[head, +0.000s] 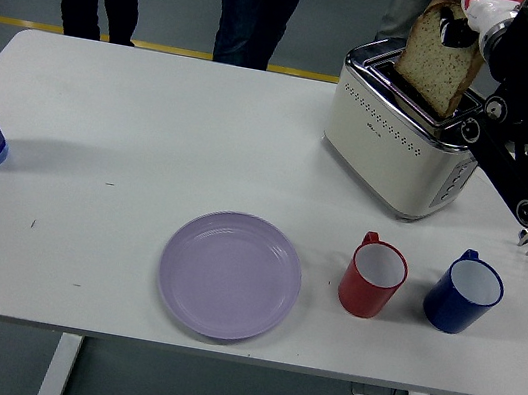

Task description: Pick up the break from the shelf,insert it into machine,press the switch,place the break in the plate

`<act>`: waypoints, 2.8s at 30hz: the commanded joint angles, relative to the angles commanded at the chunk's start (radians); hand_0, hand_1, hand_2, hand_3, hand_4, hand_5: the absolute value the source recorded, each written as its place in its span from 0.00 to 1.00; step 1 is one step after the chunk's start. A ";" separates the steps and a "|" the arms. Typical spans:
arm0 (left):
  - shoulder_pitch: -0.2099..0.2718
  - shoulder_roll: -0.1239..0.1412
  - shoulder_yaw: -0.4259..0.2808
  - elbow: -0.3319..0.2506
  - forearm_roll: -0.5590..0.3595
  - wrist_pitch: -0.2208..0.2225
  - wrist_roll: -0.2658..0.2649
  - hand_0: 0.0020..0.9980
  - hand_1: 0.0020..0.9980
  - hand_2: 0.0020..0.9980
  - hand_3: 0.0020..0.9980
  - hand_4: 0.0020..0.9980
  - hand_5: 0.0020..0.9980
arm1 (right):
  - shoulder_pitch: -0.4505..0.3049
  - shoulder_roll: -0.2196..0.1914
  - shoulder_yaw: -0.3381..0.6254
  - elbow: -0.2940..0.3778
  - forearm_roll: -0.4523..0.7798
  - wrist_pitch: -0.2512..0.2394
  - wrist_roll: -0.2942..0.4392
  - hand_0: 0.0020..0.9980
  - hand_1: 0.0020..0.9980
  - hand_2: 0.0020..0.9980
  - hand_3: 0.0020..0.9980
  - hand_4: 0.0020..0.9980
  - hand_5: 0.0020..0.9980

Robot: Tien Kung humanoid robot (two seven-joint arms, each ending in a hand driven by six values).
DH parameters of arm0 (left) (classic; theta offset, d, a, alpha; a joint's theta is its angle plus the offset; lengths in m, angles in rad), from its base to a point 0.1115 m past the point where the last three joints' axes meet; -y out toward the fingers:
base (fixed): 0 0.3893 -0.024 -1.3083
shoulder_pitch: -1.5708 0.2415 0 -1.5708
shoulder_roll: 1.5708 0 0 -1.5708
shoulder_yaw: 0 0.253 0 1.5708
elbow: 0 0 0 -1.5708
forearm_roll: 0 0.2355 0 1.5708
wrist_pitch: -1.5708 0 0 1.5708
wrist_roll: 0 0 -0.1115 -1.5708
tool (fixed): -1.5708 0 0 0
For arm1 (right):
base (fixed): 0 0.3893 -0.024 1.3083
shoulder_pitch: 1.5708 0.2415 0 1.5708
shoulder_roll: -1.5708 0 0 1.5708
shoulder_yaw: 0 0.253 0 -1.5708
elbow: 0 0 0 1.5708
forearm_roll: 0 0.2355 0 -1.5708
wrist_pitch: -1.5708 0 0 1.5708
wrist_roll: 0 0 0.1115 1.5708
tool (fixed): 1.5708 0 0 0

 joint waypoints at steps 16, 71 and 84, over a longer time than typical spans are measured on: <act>-0.002 0.000 0.002 0.000 -0.001 0.000 0.000 0.39 0.51 0.67 0.80 0.68 1.00 | 0.003 0.014 -0.018 -0.035 -0.006 -0.002 0.005 0.11 0.25 0.45 0.49 0.47 0.00; 0.009 0.000 0.001 0.000 -0.001 0.000 0.004 0.39 0.51 0.67 0.80 0.68 1.00 | -0.052 -0.053 0.038 0.070 0.039 -0.008 0.029 0.61 0.63 0.75 0.83 0.68 0.26; 0.018 -0.004 0.011 0.000 -0.025 0.001 -0.001 0.39 0.51 0.67 0.80 0.68 1.00 | -0.168 -0.187 0.140 0.226 0.287 -0.120 0.070 0.63 0.64 0.74 0.82 0.64 0.33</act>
